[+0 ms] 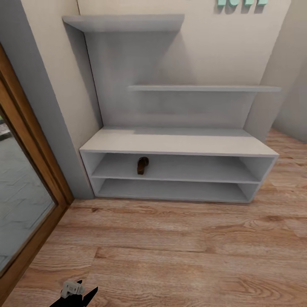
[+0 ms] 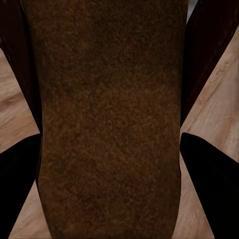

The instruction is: Pick up the two gym shoes and the two sandals from the corridor floor and place them onto the hallstand (shoe rack) in the corridor, making sure they are on the rack and not on the floor. Arrange them so the two gym shoes are next to each other and the two sandals are next to each other.

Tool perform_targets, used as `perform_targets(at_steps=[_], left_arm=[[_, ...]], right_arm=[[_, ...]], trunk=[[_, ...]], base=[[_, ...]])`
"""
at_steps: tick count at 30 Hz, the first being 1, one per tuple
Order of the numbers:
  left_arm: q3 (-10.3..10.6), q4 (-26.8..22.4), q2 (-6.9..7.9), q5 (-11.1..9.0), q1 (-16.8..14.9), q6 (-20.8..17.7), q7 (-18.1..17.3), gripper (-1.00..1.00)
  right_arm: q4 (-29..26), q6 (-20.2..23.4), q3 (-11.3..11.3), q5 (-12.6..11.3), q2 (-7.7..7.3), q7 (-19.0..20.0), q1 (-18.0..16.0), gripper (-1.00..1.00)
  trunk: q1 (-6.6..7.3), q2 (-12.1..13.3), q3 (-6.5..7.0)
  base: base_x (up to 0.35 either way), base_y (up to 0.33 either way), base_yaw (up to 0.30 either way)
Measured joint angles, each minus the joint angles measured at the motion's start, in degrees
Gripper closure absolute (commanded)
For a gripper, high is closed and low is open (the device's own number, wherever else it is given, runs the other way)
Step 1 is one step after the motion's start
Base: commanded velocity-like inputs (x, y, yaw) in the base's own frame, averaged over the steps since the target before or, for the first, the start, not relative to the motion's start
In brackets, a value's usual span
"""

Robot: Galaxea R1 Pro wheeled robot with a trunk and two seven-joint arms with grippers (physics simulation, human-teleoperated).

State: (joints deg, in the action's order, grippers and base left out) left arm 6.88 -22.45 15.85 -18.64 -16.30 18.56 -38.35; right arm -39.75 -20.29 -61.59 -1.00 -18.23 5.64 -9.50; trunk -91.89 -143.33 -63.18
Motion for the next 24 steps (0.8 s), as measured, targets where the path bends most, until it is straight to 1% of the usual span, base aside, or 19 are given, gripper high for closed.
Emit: perform_targets(at_steps=[4,7,9,11,12,14,15,16,17,18,19,20,22,23,24], left_arm=[[0.1,0.0,0.07,0.0,0.0,0.1,-0.1,-1.0],[0.2,0.1,0.02,0.0,0.0,0.2,-0.1,-1.0],[0.2,0.1,-0.07,0.0,0.1,0.2,-0.1,-1.0],[0.2,0.2,-0.17,0.0,0.1,0.3,-0.1,-1.0],[0.2,0.2,-0.2,-0.1,0.1,0.4,-0.1,-1.0],[0.2,0.2,-0.23,-0.2,0.1,0.8,-0.1,-1.0],[0.1,0.2,-0.24,-0.3,0.2,1.8,-0.1,-1.0],[0.2,0.2,-0.25,-0.3,0.2,2.4,-0.1,-1.0],[0.1,0.2,-0.26,-0.5,0.6,3.6,0.0,-1.0],[0.2,0.2,-0.28,-0.6,0.8,4.2,0.0,-1.0],[0.1,0.2,-0.3,-1.0,1.1,5.1,0.1,-1.0],[0.1,0.2,-0.3,-1.3,1.3,5.5,0.1,-1.0],[0.1,0.2,-0.29,-1.8,1.5,6.0,0.1,-1.0],[0.1,0.2,-0.25,-2.3,1.7,6.4,0.1,-1.0],[0.1,0.2,-0.24,-2.6,1.8,6.5,0.1,-1.0]], right_arm=[[0.0,0.1,0.3,0.0,0.33,0.0,0.0,1.0],[0.1,0.1,0.4,0.0,1.19,0.0,0.0,1.0],[0.5,0.1,0.7,0.7,2.33,0.2,0.0,1.0],[0.9,0.1,2.1,2.1,3.59,0.3,0.0,1.0],[1.1,0.2,4.3,3.7,4.65,0.4,0.0,1.0],[1.2,0.2,7.4,5.3,5.88,0.4,0.0,1.0],[1.3,0.3,11.2,6.8,6.96,0.3,0.0,1.0],[1.3,0.3,13.6,7.6,7.61,0.2,0.0,1.0],[1.4,0.4,17.5,8.4,8.69,0.1,-0.1,1.0],[1.4,0.4,20.3,9.0,9.34,0.0,-0.1,1.0],[1.4,0.6,24.1,9.2,10.39,0.0,-0.1,1.0],[1.4,0.7,26.5,9.6,11.08,-0.1,-0.1,1.0],[1.4,1.3,30.1,9.8,12.4,-0.2,-0.3,1.0],[1.4,2.4,33.0,9.9,13.85,-0.3,-0.8,1.0],[1.4,3.3,34.5,10.1,14.77,-0.4,-1.1,1.0]], trunk=[[0.0,0.0,0.0],[0.0,0.0,0.0],[0.0,0.0,0.0],[0.0,0.0,0.0],[0.0,0.0,0.0],[0.0,0.0,0.0],[0.0,0.0,0.0],[0.0,0.0,0.0],[0.0,0.0,0.0],[0.0,0.0,0.0],[0.0,0.0,0.0],[0.0,0.0,0.0],[0.0,0.0,0.0],[0.0,0.0,0.0],[0.0,0.0,0.0]], base=[[0.0,0.0,-0.003],[0.0,0.0,0.0],[0.0,0.0,0.0],[0.0,0.0,0.0],[0.0,0.0,0.0],[0.0,0.0,0.0],[0.0,0.0,0.0],[0.0,0.0,0.0],[0.0,0.0,0.0],[0.0,0.0,0.0],[0.0,0.0,0.0],[0.0,0.0,0.0],[0.0,0.0,0.0],[0.0,0.0,0.0],[0.0,0.0,0.0]])
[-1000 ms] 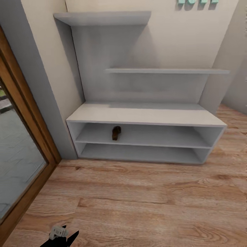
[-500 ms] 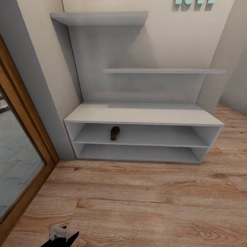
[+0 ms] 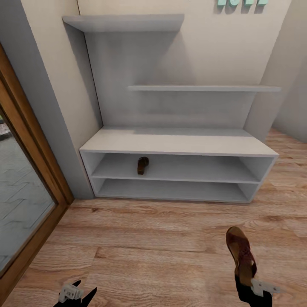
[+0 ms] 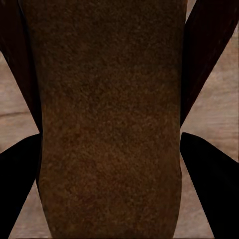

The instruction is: Pick up the two gym shoes and the two sandals from the corridor floor and place them onto the hallstand (shoe rack) in the corridor, making sure they are on the rack and not on the floor. Arrange them so the two gym shoes are next to each other and the two sandals are next to each other.

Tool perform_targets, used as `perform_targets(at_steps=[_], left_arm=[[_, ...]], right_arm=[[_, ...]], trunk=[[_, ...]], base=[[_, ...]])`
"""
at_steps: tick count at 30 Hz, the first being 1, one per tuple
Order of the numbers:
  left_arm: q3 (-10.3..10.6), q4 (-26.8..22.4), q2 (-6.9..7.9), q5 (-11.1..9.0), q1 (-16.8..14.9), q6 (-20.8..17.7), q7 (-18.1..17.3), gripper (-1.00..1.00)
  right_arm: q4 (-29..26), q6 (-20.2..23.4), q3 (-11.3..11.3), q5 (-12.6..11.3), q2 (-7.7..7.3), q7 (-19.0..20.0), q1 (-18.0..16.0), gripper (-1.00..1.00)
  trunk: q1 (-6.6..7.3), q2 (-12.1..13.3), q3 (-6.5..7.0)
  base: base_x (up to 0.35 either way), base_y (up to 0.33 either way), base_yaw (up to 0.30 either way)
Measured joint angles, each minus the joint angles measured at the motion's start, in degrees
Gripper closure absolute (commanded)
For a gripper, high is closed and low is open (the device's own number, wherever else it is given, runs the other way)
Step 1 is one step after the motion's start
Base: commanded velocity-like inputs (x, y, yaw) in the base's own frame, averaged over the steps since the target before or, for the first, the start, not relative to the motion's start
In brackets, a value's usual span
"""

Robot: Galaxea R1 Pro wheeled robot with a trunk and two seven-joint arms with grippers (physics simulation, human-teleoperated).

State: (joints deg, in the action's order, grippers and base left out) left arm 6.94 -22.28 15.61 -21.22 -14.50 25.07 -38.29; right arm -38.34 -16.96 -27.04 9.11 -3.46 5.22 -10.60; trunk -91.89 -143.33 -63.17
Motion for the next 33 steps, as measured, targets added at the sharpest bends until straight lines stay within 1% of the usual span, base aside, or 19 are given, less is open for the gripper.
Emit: perform_targets(at_steps=[1,3,4,5,6,7,8,10,12,14,15,18,19,20,21,22,23,26,33], left_arm=[[0.0,0.0,0.05,-0.5,0.1,0.2,0.0,-1.0],[0.0,0.0,0.12,-1.0,0.2,0.3,-0.1,-1.0],[0.0,0.0,0.15,-1.3,0.3,0.4,-0.1,-1.0],[0.0,0.0,0.19,-1.5,0.3,0.5,-0.1,-1.0],[0.0,0.0,0.23,-1.8,0.4,0.5,-0.1,-1.0],[0.0,0.0,0.25,-1.9,0.4,0.6,-0.1,-1.0],[0.0,0.1,0.26,-2.0,0.5,0.6,-0.1,-1.0],[0.0,0.0,0.24,-2.1,0.8,0.7,-0.2,-1.0],[0.0,0.0,0.24,-2.1,1.0,0.7,-0.2,-1.0],[0.0,0.0,0.24,-2.1,1.1,0.7,-0.2,-1.0],[0.0,0.0,0.23,-2.1,1.1,0.7,-0.2,-1.0],[0.0,0.0,0.3,-2.0,1.2,0.8,-0.3,-1.0],[0.0,0.0,0.3,-2.0,1.2,0.8,-0.3,-1.0],[0.0,0.0,0.31,-1.9,1.3,0.8,-0.3,-1.0],[0.0,0.0,0.32,-1.9,1.3,0.8,-0.3,-1.0],[0.0,0.1,0.32,-1.9,1.3,0.8,-0.3,-1.0],[0.0,0.1,0.32,-1.6,1.3,0.8,-0.3,-1.0],[0.1,0.1,0.22,-1.3,1.3,0.8,-0.3,-1.0],[0.5,0.0,-0.11,-1.3,1.3,0.8,-0.2,-1.0]], right_arm=[[-0.1,2.5,2.2,0.0,1.58,-0.4,-0.9,1.0],[-0.2,6.1,4.6,0.2,3.35,-1.3,-2.2,1.0],[-0.3,10.2,6.8,0.2,4.8,-2.4,-3.6,1.0],[-0.3,12.5,7.8,0.2,5.61,-3.1,-4.5,1.0],[-0.3,16.5,9.8,0.2,6.89,-4.6,-6.2,1.0],[-0.3,18.5,10.8,0.2,7.59,-5.4,-7.3,1.0],[-0.3,22.0,12.9,0.2,8.71,-7.1,-9.1,1.0],[-0.2,26.6,15.3,0.1,10.37,-9.3,-11.9,1.0],[-0.1,29.8,16.6,0.1,11.97,-11.0,-14.7,1.0],[0.0,31.4,17.1,0.2,13.08,-11.8,-16.8,1.0],[0.0,32.1,17.3,0.2,13.38,-12.1,-17.8,1.0],[0.1,36.9,18.0,0.4,13.39,-13.9,-23.7,1.0],[0.1,39.1,18.2,0.5,13.38,-14.7,-25.7,1.0],[0.7,44.2,18.3,-0.1,13.38,-16.6,-29.3,1.0],[0.2,46.7,18.4,0.5,13.38,-17.4,-32.1,1.0],[0.2,48.6,18.4,0.3,13.38,-17.9,-33.3,1.0],[0.4,50.9,18.5,0.2,13.38,-18.5,-35.6,1.0],[0.3,52.0,18.4,0.2,13.38,-18.8,-36.9,1.0],[0.3,52.1,18.4,0.2,13.37,-18.8,-37.1,1.0]], trunk=[[0.0,0.0,0.0],[0.0,0.0,0.0],[0.0,0.0,0.01],[0.0,0.0,0.0],[0.0,0.0,0.01],[0.0,0.0,0.01],[0.0,0.0,0.01],[0.0,0.0,0.01],[0.0,0.0,0.01],[0.01,0.0,0.01],[0.01,0.0,0.01],[0.01,0.0,0.02],[0.01,0.0,0.02],[-0.01,0.0,0.01],[0.01,0.0,0.02],[0.0,0.0,0.01],[0.0,0.0,0.01],[0.0,0.0,0.01],[0.02,0.0,0.01]], base=[[0.0,0.0,0.0],[0.0,0.0,0.0],[0.0,0.0,0.0],[0.0,0.0,0.0],[0.0,0.0,0.0],[0.0,0.0,0.0],[0.0,0.0,0.0],[0.0,0.0,0.0],[0.0,0.0,0.0],[0.0,0.0,0.0],[0.0,0.0,0.0],[0.0,0.0,0.0],[0.0,0.0,0.0],[0.0,0.0,0.0],[0.0,0.0,0.0],[0.0,0.0,0.0],[0.0,0.0,0.0],[0.0,0.0,0.0],[0.087,0.078,0.0]])
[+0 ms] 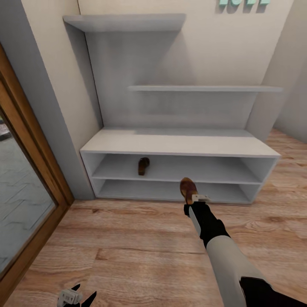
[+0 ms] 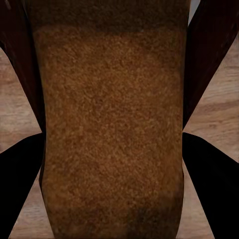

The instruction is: Pick up the two gym shoes and the two sandals from the corridor floor and place them onto the hallstand (shoe rack) in the corridor, making sure they are on the rack and not on the floor. Arrange them so the two gym shoes are next to each other and the two sandals are next to each other.

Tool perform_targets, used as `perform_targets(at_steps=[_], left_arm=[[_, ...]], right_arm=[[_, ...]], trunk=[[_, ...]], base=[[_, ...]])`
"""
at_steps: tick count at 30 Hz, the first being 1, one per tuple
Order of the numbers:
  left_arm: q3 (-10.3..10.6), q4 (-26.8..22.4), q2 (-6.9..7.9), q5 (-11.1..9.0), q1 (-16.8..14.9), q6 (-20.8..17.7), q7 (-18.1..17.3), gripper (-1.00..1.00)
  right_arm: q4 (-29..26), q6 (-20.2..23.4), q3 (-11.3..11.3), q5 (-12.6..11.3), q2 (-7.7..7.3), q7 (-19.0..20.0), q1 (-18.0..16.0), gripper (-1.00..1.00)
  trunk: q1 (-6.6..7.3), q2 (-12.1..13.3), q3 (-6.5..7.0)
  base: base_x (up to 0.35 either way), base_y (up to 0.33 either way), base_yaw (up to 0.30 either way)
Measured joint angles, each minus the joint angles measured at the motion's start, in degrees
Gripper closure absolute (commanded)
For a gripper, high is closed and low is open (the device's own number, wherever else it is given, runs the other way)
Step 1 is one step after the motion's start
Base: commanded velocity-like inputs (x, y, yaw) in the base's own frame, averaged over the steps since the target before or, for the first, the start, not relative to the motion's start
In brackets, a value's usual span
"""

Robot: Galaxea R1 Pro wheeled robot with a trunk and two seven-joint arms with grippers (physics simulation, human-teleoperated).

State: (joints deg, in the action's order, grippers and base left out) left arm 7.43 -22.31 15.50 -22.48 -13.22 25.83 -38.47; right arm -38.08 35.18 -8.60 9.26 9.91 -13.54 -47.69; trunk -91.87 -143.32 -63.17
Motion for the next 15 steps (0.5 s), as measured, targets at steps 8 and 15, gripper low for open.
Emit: perform_targets(at_steps=[8,15], left_arm=[[0.0,0.0,0.06,0.0,0.0,0.0,0.0,-1.0],[0.0,-0.1,0.06,0.0,0.0,0.0,0.0,-1.0]], right_arm=[[-0.1,0.0,0.0,0.0,0.0,0.0,0.0,1.0],[-0.1,0.0,0.0,0.0,0.01,-0.1,0.0,1.0]], trunk=[[0.0,0.0,0.0],[0.0,0.0,0.0]], base=[[0.224,0.225,0.001],[0.216,0.207,0.179]])
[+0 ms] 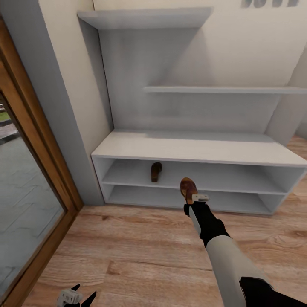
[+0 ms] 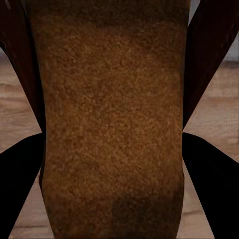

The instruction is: Pick up the two gym shoes and the two sandals from the corridor floor and place them onto the hallstand (shoe rack) in the corridor, making sure they are on the rack and not on the floor. Arrange them so the two gym shoes are next to each other and the two sandals are next to each other.

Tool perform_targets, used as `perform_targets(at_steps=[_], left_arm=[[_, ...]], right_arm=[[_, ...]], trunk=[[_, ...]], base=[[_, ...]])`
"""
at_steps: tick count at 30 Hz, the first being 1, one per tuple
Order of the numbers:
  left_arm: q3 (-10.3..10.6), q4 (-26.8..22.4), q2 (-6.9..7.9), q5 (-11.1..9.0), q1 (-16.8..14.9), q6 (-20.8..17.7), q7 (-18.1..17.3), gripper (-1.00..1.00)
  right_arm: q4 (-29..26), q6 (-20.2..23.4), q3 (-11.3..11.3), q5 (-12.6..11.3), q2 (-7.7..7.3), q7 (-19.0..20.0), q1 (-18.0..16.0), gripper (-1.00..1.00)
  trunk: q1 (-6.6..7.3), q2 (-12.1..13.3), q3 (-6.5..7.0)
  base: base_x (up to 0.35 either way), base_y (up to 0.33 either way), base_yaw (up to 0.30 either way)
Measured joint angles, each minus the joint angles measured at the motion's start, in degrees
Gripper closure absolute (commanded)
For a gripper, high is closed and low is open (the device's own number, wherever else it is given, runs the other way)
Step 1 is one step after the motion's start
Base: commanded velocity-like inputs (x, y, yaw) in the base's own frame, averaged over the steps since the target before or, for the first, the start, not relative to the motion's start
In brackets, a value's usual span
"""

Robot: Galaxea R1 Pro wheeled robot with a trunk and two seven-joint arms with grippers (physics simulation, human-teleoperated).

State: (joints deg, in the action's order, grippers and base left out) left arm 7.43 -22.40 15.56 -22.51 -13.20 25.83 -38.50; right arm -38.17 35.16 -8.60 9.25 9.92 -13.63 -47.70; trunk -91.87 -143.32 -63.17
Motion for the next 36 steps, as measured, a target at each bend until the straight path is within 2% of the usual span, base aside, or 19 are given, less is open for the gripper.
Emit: perform_targets(at_steps=[5,19,25,36], left_arm=[[0.0,0.0,-0.04,0.0,0.0,0.0,0.0,-1.0],[0.1,0.1,-0.14,-0.1,0.0,-0.1,0.0,-1.0],[0.1,0.1,-0.07,-0.1,0.0,-0.1,0.0,-1.0],[0.1,0.0,-0.1,-0.1,0.0,-0.1,0.0,-1.0]], right_arm=[[0.0,0.0,-0.1,0.0,0.0,0.0,0.0,1.0],[-0.2,0.0,-0.1,0.1,-0.01,0.0,0.0,1.0],[-0.2,0.0,-0.1,0.1,0.0,0.0,0.0,1.0],[-0.3,0.0,-0.1,0.2,0.0,0.0,0.0,1.0]], trunk=[[-0.02,0.0,0.0],[0.01,0.0,0.0],[-0.02,0.0,0.0],[-0.01,0.0,0.0]], base=[[0.065,0.051,0.183],[0.276,0.067,0.003],[0.079,0.005,0.0],[0.242,0.0,0.0]])
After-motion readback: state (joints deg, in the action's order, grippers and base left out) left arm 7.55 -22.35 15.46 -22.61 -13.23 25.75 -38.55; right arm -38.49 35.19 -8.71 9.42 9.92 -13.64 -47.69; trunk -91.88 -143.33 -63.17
